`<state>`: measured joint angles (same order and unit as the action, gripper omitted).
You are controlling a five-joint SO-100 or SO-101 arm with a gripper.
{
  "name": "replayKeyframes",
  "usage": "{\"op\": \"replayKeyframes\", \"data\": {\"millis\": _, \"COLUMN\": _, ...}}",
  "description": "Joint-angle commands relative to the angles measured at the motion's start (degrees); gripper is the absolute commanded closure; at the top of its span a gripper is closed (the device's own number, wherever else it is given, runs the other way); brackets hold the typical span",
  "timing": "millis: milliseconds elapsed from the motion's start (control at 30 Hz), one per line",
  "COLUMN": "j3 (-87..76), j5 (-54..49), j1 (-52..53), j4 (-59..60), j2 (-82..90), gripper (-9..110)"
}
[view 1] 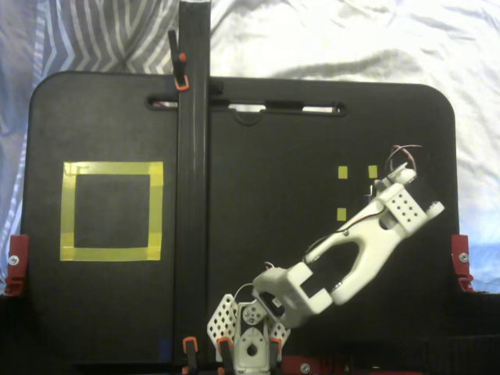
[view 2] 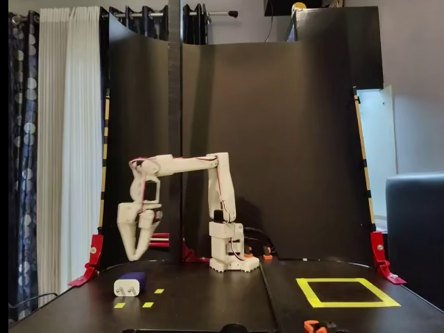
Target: Grasp a block and put it in the designated area.
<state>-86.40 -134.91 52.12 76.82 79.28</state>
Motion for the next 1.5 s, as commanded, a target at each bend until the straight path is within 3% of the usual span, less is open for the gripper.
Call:
{"op": "replayKeyframes", "data": {"millis": 0, "j3": 2.5, "j5": -0.4, "j1": 0.5, "j4": -0.6, "j2": -0.5, "gripper": 102}}
{"op": "replayKeyframes", "data": {"millis": 133, "j3": 2.5, "j5": -0.4, "j1": 1.1, "j4": -0.7, "j2": -0.5, "gripper": 101}}
{"op": "replayKeyframes", "data": {"millis": 367, "j3": 2.5, "j5": -0.5, "j1": 2.0, "j4": -2.6, "j2": -0.1, "gripper": 69}}
{"op": "replayKeyframes", "data": {"millis": 500, "j3": 2.5, "j5": -0.7, "j1": 2.3, "j4": -3.3, "j2": -0.1, "gripper": 61}}
{"op": "replayKeyframes", "data": {"millis": 1467, "j3": 2.5, "j5": -3.3, "j1": 2.9, "j4": -12.0, "j2": -11.2, "gripper": 61}}
